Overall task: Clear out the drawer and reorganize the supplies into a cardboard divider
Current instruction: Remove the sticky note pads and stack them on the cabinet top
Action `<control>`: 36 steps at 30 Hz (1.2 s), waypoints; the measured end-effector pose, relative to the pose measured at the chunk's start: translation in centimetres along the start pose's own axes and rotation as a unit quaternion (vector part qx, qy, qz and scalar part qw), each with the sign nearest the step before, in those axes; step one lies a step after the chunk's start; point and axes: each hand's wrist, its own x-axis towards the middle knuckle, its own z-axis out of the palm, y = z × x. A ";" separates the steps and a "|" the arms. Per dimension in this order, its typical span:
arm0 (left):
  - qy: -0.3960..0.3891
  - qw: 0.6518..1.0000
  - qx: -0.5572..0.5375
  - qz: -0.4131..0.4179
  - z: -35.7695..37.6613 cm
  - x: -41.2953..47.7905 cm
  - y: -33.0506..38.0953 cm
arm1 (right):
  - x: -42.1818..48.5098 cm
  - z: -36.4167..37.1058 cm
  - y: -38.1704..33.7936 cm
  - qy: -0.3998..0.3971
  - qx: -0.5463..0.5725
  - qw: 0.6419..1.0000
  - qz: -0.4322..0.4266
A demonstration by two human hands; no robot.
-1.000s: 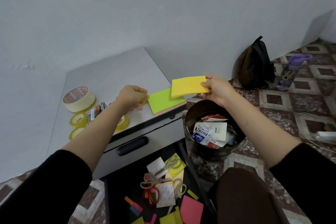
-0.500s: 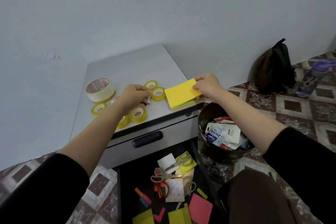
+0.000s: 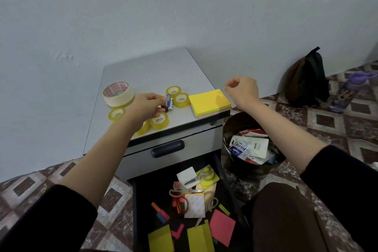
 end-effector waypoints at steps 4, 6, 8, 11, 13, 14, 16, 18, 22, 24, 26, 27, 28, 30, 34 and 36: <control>-0.018 0.998 -0.057 0.012 0.7 -4.4 -2.9 | -4.6 -0.2 0.4 0.007 0.124 0.991 -0.042; -0.037 0.996 -0.081 -0.014 1.4 -6.7 -5.6 | -7.5 0.8 1.6 -0.014 0.146 0.988 -0.042; -0.043 0.994 -0.089 -0.050 2.2 -8.6 -8.9 | -10.4 2.3 3.1 -0.046 0.133 0.989 -0.048; -0.037 0.989 -0.089 -0.112 3.0 -10.9 -13.9 | -13.7 5.2 5.7 -0.111 0.098 0.988 -0.038; -0.029 0.987 -0.076 -0.140 3.4 -12.0 -16.8 | -15.1 7.2 7.4 -0.146 0.071 0.986 -0.034; -0.026 0.986 -0.067 -0.151 3.5 -12.4 -18.0 | -15.6 8.1 8.1 -0.165 0.047 0.984 -0.036; -0.031 0.984 -0.043 -0.172 3.6 -12.9 -20.5 | -15.9 10.0 9.6 -0.207 -0.016 0.977 -0.040; -0.044 0.979 -0.013 -0.199 3.5 -13.1 -22.8 | -15.9 11.9 11.1 -0.245 -0.077 0.966 -0.029; -0.066 0.967 0.057 -0.239 3.4 -12.2 -26.7 | -15.1 14.7 13.1 -0.295 -0.172 0.940 -0.007; -0.084 0.961 0.109 -0.239 3.6 -11.5 -27.9 | -14.5 16.0 14.0 -0.329 -0.218 0.919 0.010; -0.110 0.953 0.158 -0.232 4.0 -10.7 -28.7 | -13.9 17.2 14.8 -0.361 -0.269 0.892 0.024; -0.125 0.949 0.179 -0.227 4.3 -10.3 -28.9 | -13.6 17.8 15.1 -0.374 -0.286 0.882 0.029; -0.142 0.944 0.197 -0.225 4.7 -9.9 -29.2 | -13.4 18.3 15.3 -0.383 -0.296 0.874 0.036; -0.167 0.936 0.223 -0.214 5.5 -9.1 -29.9 | -12.7 19.1 15.7 -0.386 -0.302 0.870 0.049; -0.204 0.933 0.238 -0.180 6.8 -6.9 -30.7 | -10.5 20.5 16.3 -0.379 -0.288 0.878 0.052; -0.202 0.935 0.226 -0.183 7.4 -5.7 -30.9 | -9.8 21.1 16.4 -0.399 -0.282 0.871 0.048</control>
